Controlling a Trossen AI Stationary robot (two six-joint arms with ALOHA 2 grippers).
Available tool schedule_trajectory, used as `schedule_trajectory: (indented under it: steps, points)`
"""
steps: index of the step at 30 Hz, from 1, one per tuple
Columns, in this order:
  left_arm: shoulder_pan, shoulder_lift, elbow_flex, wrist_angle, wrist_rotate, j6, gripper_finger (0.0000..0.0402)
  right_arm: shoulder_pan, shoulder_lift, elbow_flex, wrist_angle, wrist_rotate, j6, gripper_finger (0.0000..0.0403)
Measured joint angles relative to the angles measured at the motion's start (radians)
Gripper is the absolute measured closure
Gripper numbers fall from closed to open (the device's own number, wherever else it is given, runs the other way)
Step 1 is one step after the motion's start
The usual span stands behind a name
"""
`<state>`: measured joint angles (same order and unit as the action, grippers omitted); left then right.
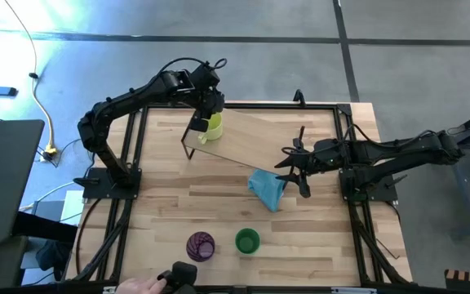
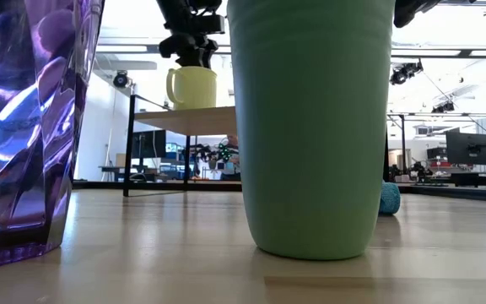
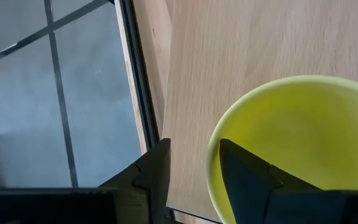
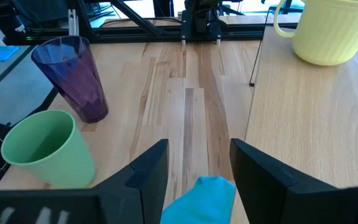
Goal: Stack small to large cups/mugs on shelf
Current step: Put the green cup on the shelf
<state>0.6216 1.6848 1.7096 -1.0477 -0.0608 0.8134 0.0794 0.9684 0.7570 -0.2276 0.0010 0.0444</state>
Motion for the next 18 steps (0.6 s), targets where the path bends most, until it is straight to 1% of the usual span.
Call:
schedule_trajectory:
  steps: [18]
  points:
    - [0.0,0.0,0.0,0.0,0.0,-0.051,0.0275,0.0,0.0,0.0,-0.001,0.0,0.001,0.024]
